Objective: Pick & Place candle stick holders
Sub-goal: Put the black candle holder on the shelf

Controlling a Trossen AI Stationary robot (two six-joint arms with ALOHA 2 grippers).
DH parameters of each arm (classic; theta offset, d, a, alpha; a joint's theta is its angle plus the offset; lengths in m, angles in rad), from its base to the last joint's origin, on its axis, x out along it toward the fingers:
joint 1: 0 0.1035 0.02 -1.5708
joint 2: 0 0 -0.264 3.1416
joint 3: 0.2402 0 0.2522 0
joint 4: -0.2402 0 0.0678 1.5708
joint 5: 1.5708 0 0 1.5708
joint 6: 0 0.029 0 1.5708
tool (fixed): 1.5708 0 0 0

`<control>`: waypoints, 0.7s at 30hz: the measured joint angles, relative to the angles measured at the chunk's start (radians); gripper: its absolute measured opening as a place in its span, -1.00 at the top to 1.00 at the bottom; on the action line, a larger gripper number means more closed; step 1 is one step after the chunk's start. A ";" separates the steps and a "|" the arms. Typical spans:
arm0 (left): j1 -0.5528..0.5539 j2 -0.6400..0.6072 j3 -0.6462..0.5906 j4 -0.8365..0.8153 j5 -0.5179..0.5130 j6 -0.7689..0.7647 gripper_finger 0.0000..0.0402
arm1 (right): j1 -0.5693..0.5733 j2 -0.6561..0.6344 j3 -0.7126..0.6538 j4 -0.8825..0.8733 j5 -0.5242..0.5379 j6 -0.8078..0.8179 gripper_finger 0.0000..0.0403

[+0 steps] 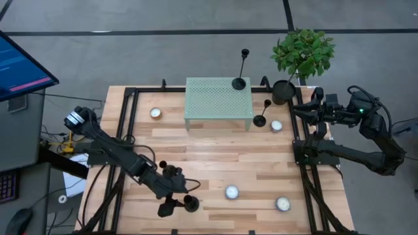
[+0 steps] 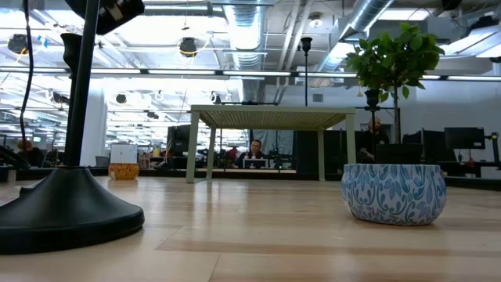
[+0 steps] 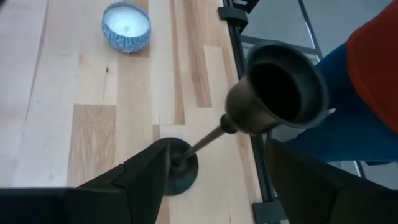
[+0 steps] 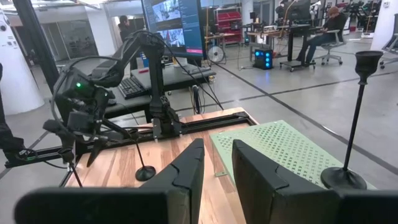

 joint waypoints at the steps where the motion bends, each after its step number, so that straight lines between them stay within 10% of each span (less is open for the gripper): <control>1: 0.000 0.007 0.000 0.006 -0.007 0.000 -0.30 | 0.000 0.000 0.000 0.000 0.000 0.000 0.62; 21: 0.013 0.081 0.001 0.110 -0.041 0.026 0.04 | 0.000 0.000 0.000 0.000 0.000 -0.001 0.62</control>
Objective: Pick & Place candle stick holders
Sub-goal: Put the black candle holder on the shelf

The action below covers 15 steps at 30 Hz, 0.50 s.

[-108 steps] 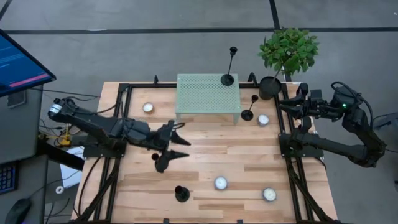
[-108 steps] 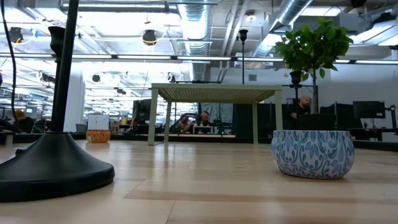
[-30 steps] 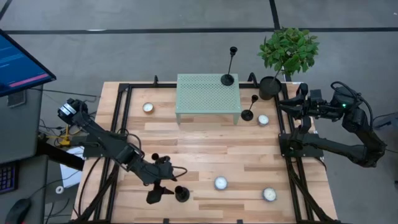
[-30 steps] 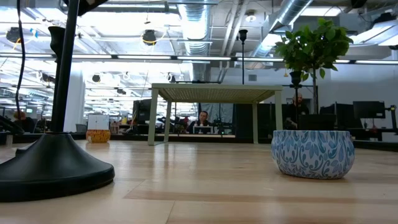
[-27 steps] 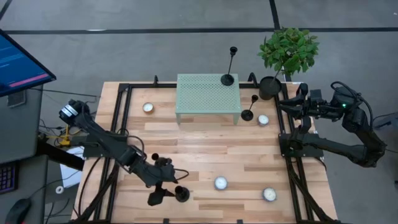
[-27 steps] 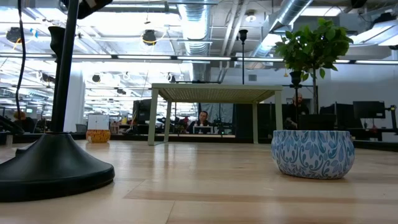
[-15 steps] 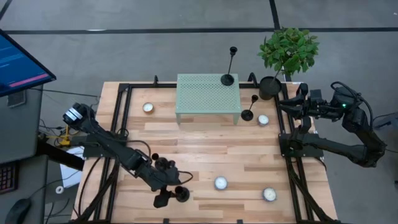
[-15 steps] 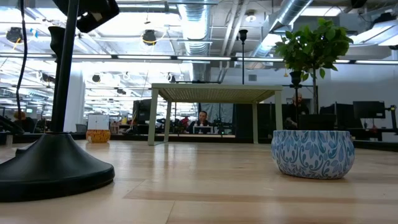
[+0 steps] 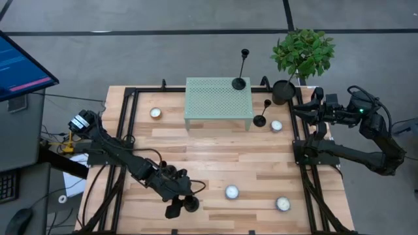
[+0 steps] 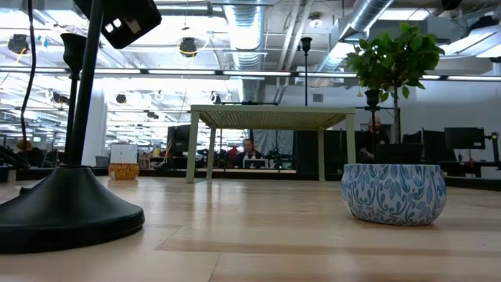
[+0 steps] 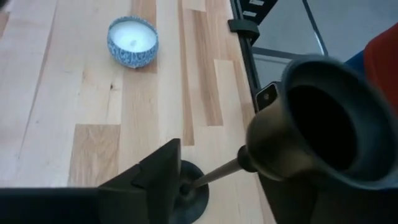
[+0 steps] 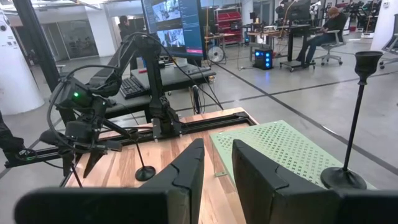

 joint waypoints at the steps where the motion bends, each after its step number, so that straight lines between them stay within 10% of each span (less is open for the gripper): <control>1: 0.000 -0.001 0.000 0.000 0.000 0.000 0.10 | 0.000 0.000 0.000 0.000 0.000 0.000 0.62; 15: 0.000 -0.016 0.000 0.008 -0.004 0.013 0.90 | 0.000 0.000 0.000 0.000 0.002 0.000 0.62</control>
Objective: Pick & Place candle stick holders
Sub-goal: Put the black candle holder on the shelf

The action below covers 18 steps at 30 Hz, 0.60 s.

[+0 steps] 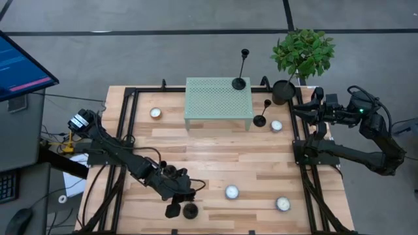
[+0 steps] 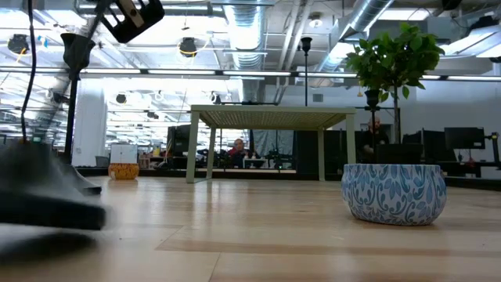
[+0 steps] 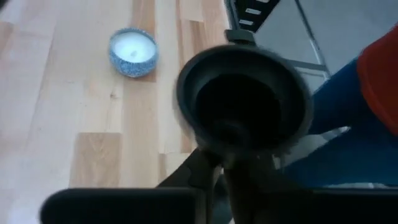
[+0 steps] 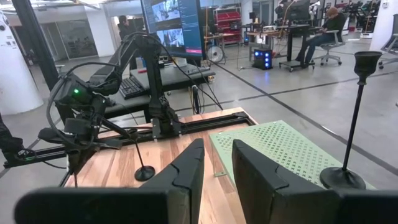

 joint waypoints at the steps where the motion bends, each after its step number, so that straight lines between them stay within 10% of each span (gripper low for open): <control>1: 0.000 0.000 0.000 0.001 -0.004 0.000 0.93 | 0.000 0.000 0.000 0.000 0.000 0.000 0.62; 18: 0.103 -0.175 0.002 0.186 -0.313 0.028 0.90 | 0.000 0.000 0.000 0.000 0.001 0.000 0.62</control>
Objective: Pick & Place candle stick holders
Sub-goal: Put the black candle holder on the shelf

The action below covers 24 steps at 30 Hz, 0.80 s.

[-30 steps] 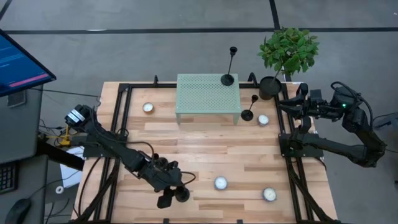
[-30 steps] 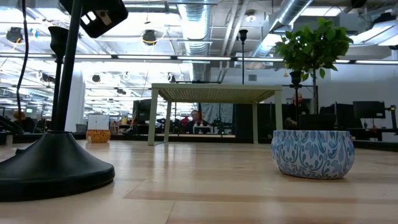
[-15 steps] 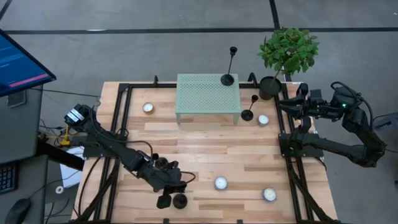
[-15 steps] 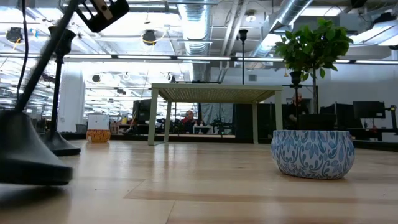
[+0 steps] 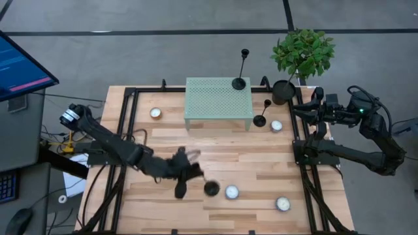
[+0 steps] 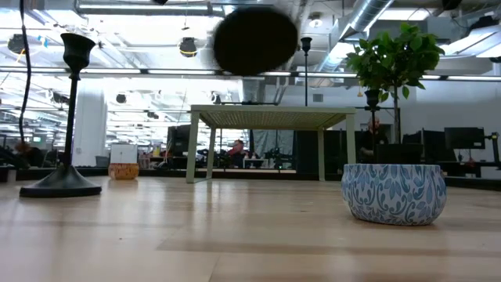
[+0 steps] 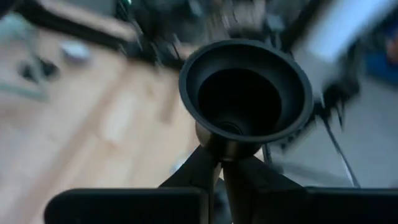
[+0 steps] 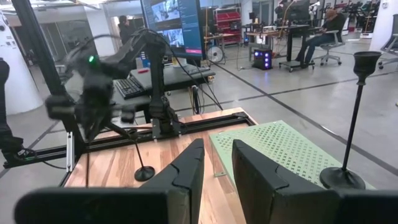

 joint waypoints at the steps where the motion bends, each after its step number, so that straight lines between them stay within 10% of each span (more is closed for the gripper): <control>1: 0.013 -0.016 0.000 0.021 -0.024 0.012 0.91 | 0.000 0.000 0.000 0.000 0.000 0.000 0.62; 24: 0.443 0.095 0.371 0.036 -0.215 0.483 0.92 | 0.000 0.000 0.000 0.000 0.026 0.000 0.62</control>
